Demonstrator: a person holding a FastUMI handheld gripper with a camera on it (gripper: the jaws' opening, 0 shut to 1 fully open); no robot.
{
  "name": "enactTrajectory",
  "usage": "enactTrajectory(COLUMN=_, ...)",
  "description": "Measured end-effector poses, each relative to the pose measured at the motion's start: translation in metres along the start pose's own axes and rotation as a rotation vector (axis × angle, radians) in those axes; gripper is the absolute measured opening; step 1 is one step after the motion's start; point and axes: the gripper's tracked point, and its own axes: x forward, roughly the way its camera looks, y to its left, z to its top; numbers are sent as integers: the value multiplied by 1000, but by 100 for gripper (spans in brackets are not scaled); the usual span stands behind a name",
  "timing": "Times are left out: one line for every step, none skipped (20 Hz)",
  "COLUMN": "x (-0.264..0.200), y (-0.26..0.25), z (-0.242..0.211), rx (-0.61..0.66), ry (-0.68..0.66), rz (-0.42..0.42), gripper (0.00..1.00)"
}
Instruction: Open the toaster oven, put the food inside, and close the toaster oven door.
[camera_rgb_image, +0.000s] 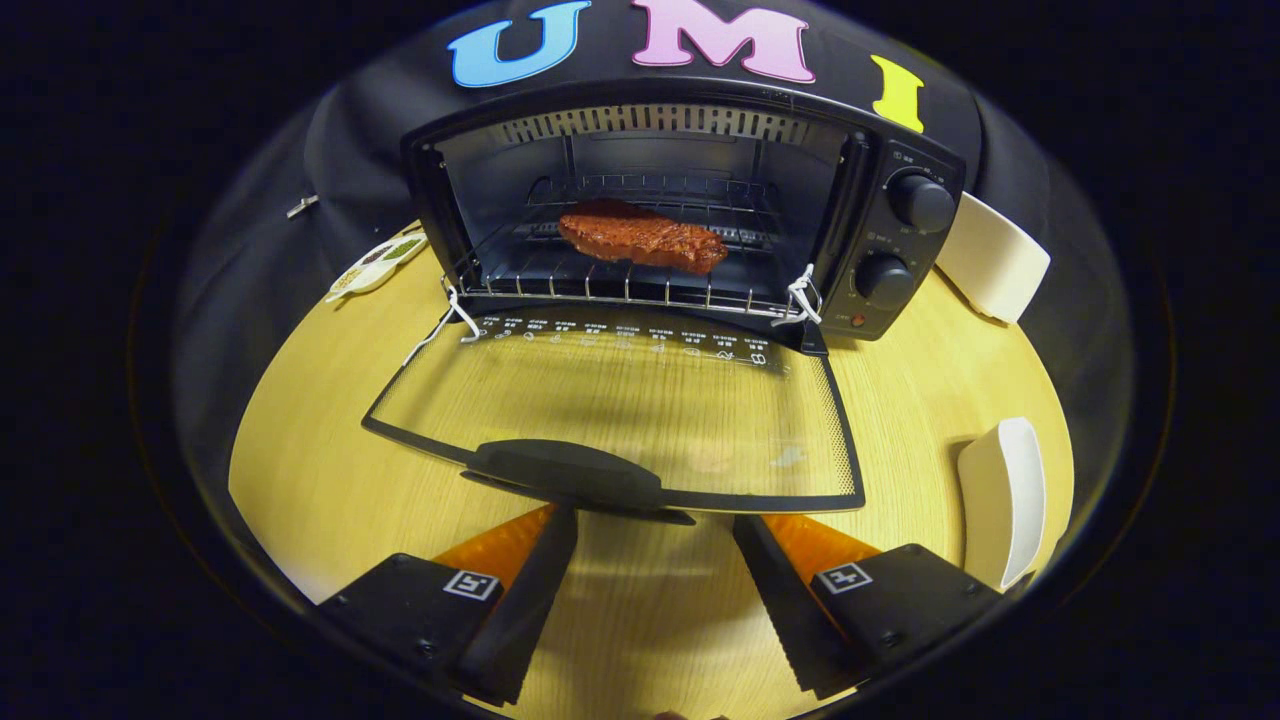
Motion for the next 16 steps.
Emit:
enactTrajectory(x=-2, y=1, z=1, rx=-2, ry=1, rz=-2, gripper=98)
enactTrajectory(x=-6, y=2, z=3, rx=-3, ry=-2, rz=-1, gripper=98)
enactTrajectory(x=-10, y=4, z=7, rx=-1, ry=-10, rz=6, gripper=98)
enactTrajectory(x=-15, y=7, z=11, rx=1, ry=-19, rz=14, gripper=98)
enactTrajectory(x=-20, y=8, z=17, rx=3, ry=-29, rz=24, gripper=98)
enactTrajectory(x=-24, y=9, z=24, rx=3, ry=-41, rz=33, gripper=98)
enactTrajectory(x=-29, y=9, z=32, rx=-2, ry=-54, rz=41, gripper=99)
enactTrajectory(x=-33, y=10, z=41, rx=-12, ry=-72, rz=50, gripper=99)
enactTrajectory(x=-38, y=10, z=49, rx=-22, ry=-89, rz=57, gripper=98)
enactTrajectory(x=-43, y=11, z=57, rx=-33, ry=-106, rz=62, gripper=99)
enactTrajectory(x=-47, y=10, z=66, rx=-39, ry=-124, rz=64, gripper=99)
enactTrajectory(x=-51, y=9, z=76, rx=-42, ry=-145, rz=64, gripper=99)
enactTrajectory(x=-55, y=9, z=86, rx=-39, ry=-168, rz=65, gripper=98)
enactTrajectory(x=-57, y=8, z=97, rx=-30, ry=-189, rz=66, gripper=98)
enactTrajectory(x=-59, y=8, z=108, rx=-20, ry=-208, rz=67, gripper=99)
enactTrajectory(x=-60, y=6, z=121, rx=-14, ry=-230, rz=66, gripper=98)
